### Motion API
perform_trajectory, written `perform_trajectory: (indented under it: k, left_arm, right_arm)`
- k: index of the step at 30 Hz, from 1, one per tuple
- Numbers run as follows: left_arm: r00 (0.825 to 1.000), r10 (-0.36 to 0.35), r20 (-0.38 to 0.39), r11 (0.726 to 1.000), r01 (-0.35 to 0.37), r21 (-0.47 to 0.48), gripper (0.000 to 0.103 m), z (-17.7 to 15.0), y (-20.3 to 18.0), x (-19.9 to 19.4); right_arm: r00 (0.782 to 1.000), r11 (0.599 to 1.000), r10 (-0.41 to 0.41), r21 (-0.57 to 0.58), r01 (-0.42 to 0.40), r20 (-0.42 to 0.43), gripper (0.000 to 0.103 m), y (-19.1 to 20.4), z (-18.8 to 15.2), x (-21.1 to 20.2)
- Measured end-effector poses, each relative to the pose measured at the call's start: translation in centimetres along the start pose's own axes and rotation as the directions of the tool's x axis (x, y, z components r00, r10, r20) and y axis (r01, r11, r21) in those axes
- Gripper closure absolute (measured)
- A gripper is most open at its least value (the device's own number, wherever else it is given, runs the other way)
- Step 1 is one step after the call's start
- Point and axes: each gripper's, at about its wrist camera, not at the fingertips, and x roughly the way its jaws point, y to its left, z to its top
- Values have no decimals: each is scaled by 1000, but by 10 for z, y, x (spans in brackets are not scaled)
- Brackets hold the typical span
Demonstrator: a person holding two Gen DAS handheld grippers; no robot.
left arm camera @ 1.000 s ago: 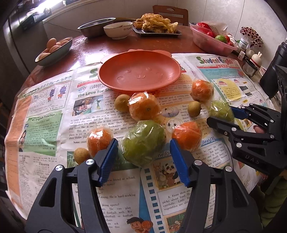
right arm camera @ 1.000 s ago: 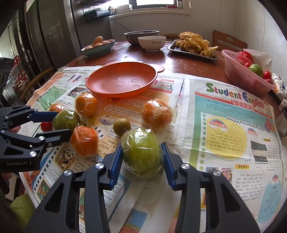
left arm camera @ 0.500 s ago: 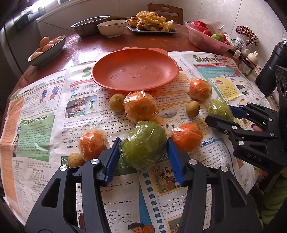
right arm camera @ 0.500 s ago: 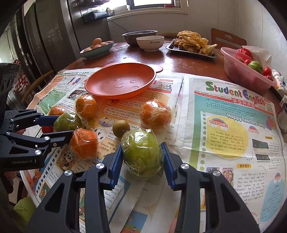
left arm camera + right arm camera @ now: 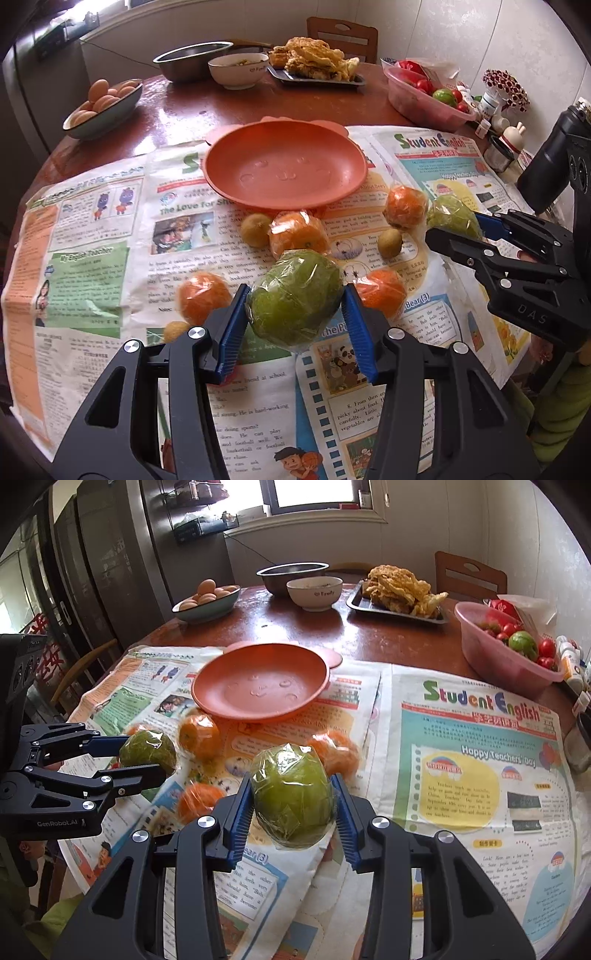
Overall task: Organize fruits
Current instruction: 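Lift and carry the green fruits over the orange plate with both tools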
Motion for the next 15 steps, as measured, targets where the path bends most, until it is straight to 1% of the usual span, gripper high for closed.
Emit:
perform_trajectory:
  k: [7, 15]
  left_arm:
    - [999, 12, 30, 1000, -11, -12, 61, 21, 9, -13]
    - [999, 24, 46, 999, -22, -35, 61, 52, 28, -10]
  right_arm:
    - [1000, 1000, 14, -15, -14, 23, 63, 7, 26, -2]
    - [1000, 999, 17, -41, -16, 20, 63, 6, 53, 10]
